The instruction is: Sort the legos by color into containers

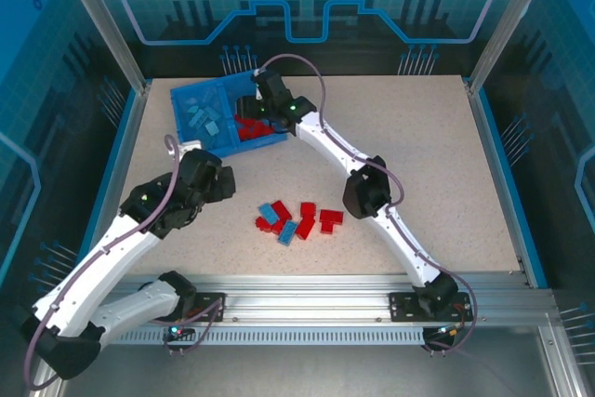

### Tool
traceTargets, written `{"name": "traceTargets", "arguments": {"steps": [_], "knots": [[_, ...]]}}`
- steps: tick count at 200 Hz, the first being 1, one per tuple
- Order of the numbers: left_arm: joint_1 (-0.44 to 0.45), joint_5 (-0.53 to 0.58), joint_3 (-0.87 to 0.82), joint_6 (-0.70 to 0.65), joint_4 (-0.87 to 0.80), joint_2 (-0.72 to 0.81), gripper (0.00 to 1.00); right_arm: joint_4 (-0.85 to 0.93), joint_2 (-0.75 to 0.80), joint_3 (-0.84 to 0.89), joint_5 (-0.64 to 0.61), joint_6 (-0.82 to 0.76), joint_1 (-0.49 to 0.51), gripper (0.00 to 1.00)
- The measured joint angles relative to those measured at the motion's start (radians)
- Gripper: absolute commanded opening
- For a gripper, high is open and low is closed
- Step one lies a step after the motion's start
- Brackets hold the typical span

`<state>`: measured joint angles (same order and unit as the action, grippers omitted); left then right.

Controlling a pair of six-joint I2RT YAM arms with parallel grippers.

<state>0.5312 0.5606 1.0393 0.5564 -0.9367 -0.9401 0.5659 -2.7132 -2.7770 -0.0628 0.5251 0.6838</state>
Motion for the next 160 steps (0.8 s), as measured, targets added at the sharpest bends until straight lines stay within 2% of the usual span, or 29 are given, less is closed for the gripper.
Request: {"name": "traceTargets", "arguments": {"steps": [29, 52, 78, 99, 118, 143, 160], "knots": [[-0.02, -0.058, 0.011, 0.062, 0.003, -0.047, 0.99, 0.12, 0.159, 0.1, 0.055, -0.004, -0.004, 0.78], [-0.025, -0.15, 0.009, 0.165, 0.03, -0.098, 0.99, 0.175, 0.434, 0.356, 0.133, -0.03, -0.017, 0.86], [-0.024, -0.288, -0.034, 0.308, 0.11, -0.161, 0.99, 0.169, 0.818, 0.741, 0.185, -0.076, -0.044, 0.99], [-0.021, -0.391, -0.071, 0.425, 0.155, -0.24, 0.99, 0.158, 1.072, 1.002, 0.2, -0.101, -0.079, 1.0], [-0.019, -0.476, -0.103, 0.512, 0.178, -0.319, 0.99, 0.163, 1.22, 1.177, 0.206, -0.096, -0.13, 1.0], [-0.017, -0.572, -0.113, 0.573, 0.189, -0.439, 0.94, 0.176, 1.303, 1.336, 0.208, -0.077, -0.195, 1.0], [-0.017, -0.61, -0.113, 0.589, 0.195, -0.509, 0.85, 0.191, 1.309, 1.386, 0.219, -0.063, -0.217, 1.0]]}}
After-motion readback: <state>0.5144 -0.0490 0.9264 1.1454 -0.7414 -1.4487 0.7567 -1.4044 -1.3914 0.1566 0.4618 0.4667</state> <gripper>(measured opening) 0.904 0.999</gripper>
